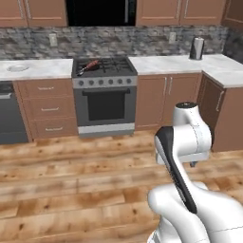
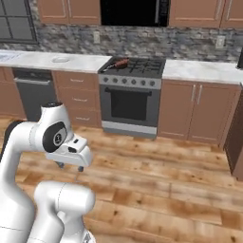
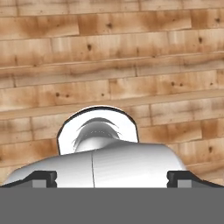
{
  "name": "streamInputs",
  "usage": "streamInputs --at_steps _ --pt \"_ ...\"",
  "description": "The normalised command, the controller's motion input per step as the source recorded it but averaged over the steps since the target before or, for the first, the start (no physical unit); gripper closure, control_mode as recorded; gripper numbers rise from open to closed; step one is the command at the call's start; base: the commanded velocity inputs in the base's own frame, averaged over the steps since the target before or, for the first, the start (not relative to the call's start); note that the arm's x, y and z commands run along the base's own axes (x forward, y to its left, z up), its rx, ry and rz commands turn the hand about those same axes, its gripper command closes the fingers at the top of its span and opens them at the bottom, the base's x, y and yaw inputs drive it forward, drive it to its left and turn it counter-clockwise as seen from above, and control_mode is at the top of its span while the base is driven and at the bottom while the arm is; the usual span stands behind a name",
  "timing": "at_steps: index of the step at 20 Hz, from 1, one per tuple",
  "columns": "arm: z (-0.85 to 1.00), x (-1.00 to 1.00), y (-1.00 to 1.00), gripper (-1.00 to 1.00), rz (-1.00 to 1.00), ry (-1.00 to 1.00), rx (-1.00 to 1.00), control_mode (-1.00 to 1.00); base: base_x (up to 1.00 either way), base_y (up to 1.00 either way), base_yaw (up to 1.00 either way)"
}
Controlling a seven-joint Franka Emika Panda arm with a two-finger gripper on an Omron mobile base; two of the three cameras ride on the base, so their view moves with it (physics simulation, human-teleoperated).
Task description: Place the cold items (broccoli and lemon) from the fridge in one tupperware on the dining counter. Place the warm items (kebab skewer and hot dog) in the stove area in another tupperware.
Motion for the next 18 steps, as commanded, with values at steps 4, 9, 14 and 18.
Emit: streamInputs --at_steps 4,9,14,18 --pt "0.0 0.0 0.0 -1.0 0.0 0.0 0.0 1.0 1.0 0.31 -0.04" --pt "0.0 0.0 0.0 -1.0 0.0 0.0 0.0 1.0 1.0 0.52 -0.07" --pt "0.0 0.0 0.0 -1.0 0.0 0.0 0.0 1.0 1.0 0.56 -0.09" --pt "0.0 0.0 0.0 -1.0 0.0 0.0 0.0 1.0 1.0 0.7 -0.14"
